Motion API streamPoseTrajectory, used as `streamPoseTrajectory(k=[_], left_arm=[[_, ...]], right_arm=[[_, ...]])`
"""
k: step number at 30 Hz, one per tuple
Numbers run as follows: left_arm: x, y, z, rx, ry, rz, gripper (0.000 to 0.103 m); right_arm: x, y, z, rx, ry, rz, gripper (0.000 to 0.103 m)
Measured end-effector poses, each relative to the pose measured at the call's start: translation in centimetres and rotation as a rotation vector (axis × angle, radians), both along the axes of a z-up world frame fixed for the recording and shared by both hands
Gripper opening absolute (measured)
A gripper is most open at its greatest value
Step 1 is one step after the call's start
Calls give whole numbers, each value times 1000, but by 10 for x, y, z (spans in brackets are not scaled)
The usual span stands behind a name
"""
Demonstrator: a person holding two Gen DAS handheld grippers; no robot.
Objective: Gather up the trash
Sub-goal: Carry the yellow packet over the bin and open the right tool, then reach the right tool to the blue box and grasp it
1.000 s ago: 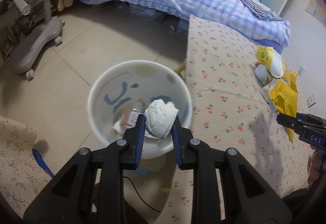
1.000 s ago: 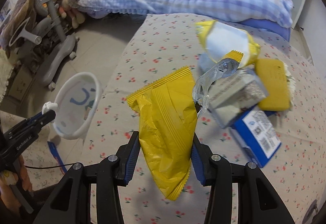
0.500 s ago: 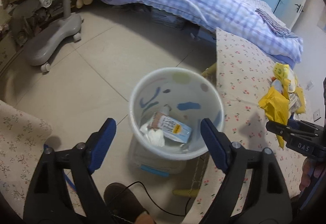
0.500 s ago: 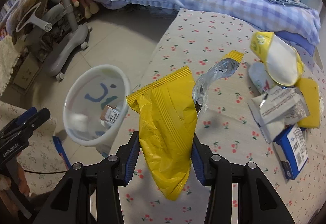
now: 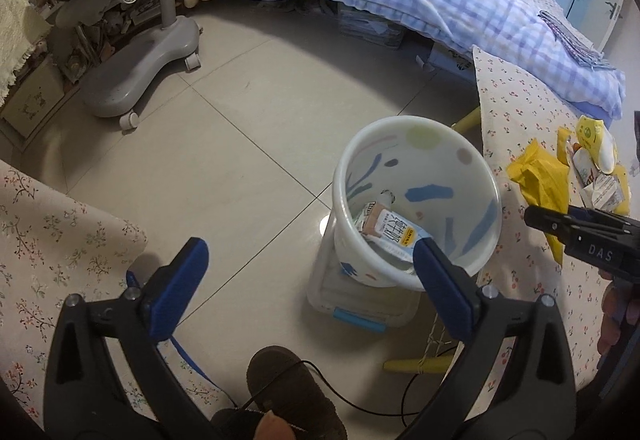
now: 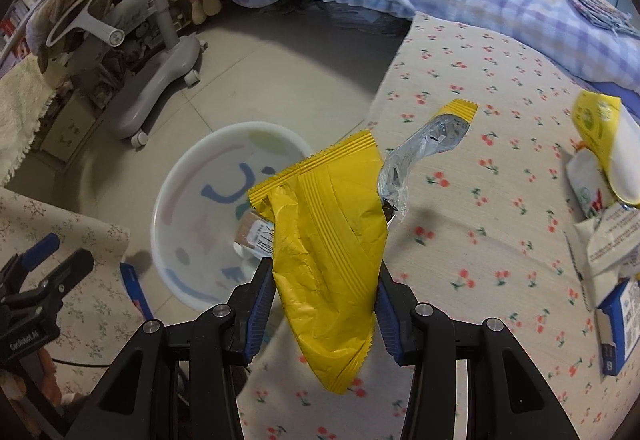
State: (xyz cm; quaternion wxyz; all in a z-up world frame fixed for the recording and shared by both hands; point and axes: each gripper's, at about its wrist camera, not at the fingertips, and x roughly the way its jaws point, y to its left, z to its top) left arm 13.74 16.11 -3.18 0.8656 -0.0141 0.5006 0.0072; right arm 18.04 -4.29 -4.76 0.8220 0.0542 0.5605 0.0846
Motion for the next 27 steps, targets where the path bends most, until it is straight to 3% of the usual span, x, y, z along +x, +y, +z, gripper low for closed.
streamPoseTrajectory(k=[8, 10, 12, 19, 27], left_arm=[[-4, 5, -3, 2, 20, -2, 102], [-4, 5, -3, 3, 23, -4, 102], [-5, 4, -2, 3, 25, -8, 102], [-6, -1, -1, -16, 36, -15, 102], [-7, -23, 4, -58, 51, -42, 102]], right_arm=[[11, 20, -9, 47, -27, 22, 52], [11, 23, -7, 88, -52, 35, 74], [10, 24, -2, 92, -73, 29, 80], [1, 14, 13, 54, -99, 27, 81], [-23, -35, 24, -9, -81, -33, 81]])
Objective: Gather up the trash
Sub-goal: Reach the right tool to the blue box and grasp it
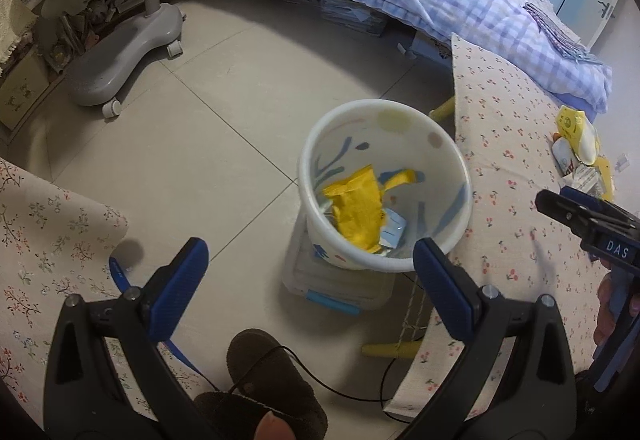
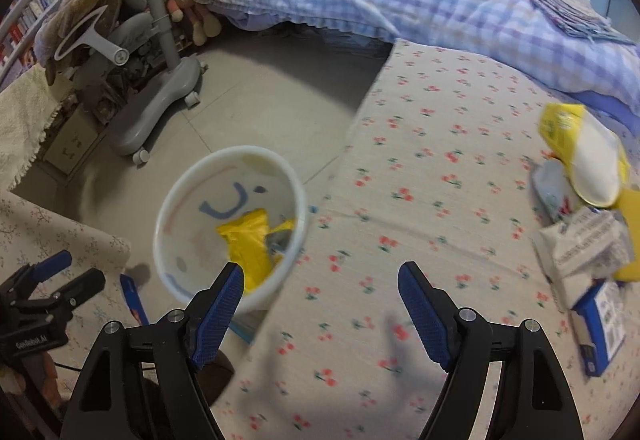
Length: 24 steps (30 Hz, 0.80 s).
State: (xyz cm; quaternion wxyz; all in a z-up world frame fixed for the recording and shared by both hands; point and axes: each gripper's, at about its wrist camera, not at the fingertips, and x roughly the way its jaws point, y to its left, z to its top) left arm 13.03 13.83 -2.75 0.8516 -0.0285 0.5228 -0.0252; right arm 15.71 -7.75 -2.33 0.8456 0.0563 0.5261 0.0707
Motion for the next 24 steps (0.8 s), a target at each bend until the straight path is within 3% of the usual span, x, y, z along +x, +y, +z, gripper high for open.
streamPoseTrajectory(k=[14, 24], left_arm=[[2, -56, 4, -43, 32, -85, 102], [5, -94, 4, -44, 45, -124, 102]], right_arm=[[-44, -143, 12, -104, 60, -204, 82], [-51, -223, -12, -158, 170, -302, 83]])
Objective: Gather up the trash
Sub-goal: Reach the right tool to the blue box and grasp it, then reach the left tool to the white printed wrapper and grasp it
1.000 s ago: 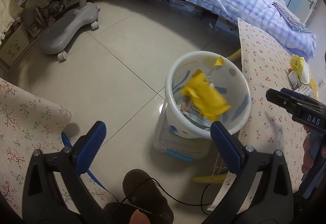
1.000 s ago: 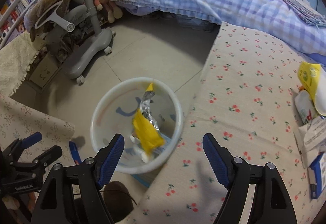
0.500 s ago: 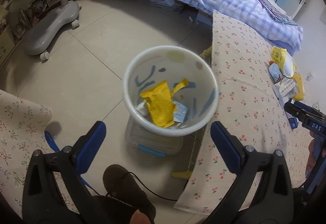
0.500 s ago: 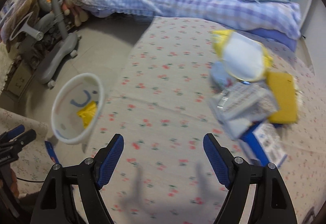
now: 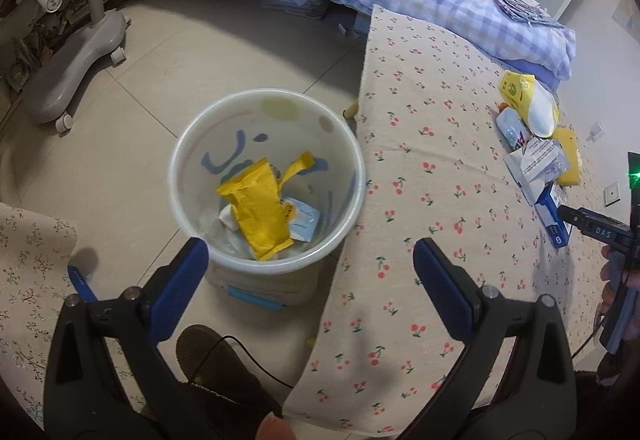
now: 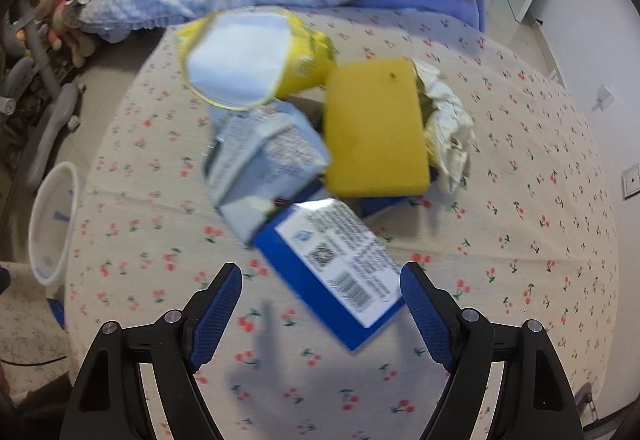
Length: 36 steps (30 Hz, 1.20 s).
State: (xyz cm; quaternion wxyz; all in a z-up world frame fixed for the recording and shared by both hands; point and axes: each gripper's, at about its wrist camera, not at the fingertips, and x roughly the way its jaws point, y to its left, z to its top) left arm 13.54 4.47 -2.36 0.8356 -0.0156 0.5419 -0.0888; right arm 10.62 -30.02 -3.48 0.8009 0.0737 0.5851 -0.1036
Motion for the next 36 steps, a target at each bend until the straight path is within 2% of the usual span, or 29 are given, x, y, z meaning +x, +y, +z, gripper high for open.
streamPoseTrajectory(k=[4, 10, 17, 21, 30, 36], left_arm=[[2, -19, -2, 5, 7, -20, 102], [3, -51, -7, 14, 23, -62, 102], [-2, -83, -17, 44, 43, -119, 102], [-4, -93, -18, 54, 45, -138, 102], [-7, -133, -18, 69, 28, -214, 102], [-5, -177, -23, 73, -2, -291, 102]], right_arm=[[1, -11, -20, -3, 55, 14, 84], [4, -4, -27, -62, 61, 75, 85], [-1, -20, -36, 15, 77, 51, 83], [-13, -33, -27, 57, 57, 4, 73], [-52, -62, 5, 170, -28, -35, 72], [-80, -77, 21, 183, -71, -81, 72]])
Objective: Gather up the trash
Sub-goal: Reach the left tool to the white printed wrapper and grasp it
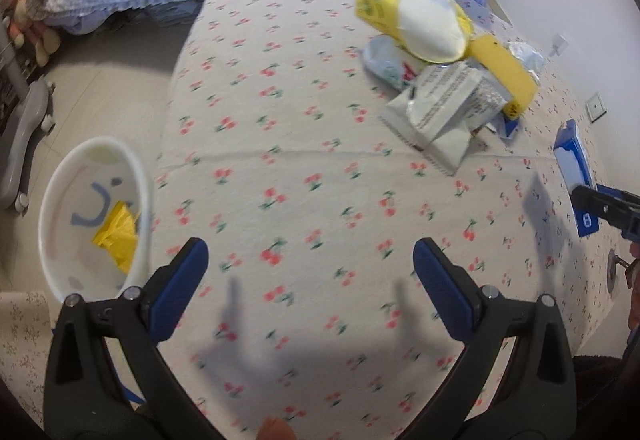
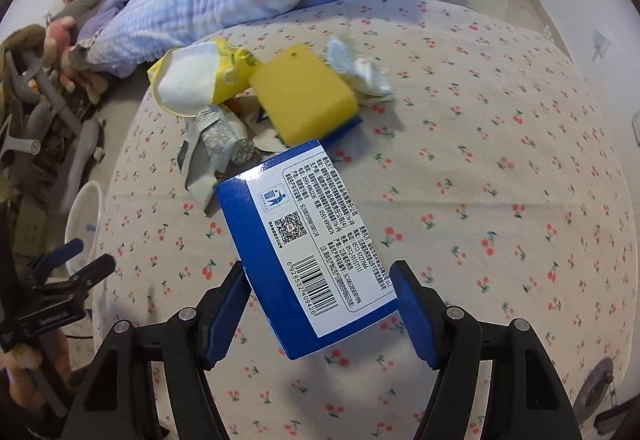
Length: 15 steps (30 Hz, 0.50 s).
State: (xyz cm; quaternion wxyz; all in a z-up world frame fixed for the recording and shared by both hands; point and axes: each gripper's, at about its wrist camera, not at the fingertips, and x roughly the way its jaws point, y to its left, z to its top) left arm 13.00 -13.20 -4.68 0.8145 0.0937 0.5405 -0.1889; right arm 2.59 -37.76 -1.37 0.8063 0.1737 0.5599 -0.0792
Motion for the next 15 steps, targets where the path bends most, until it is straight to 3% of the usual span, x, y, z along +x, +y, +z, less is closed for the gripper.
streamPoseTrajectory(k=[7, 15], left_arm=[[5, -59, -10, -18, -99, -110, 102], [21, -92, -23, -75, -156, -131, 102]], right_arm=[[-25, -33, -7, -11, 14, -85, 72], [-41, -57, -15, -31, 34, -113, 72]])
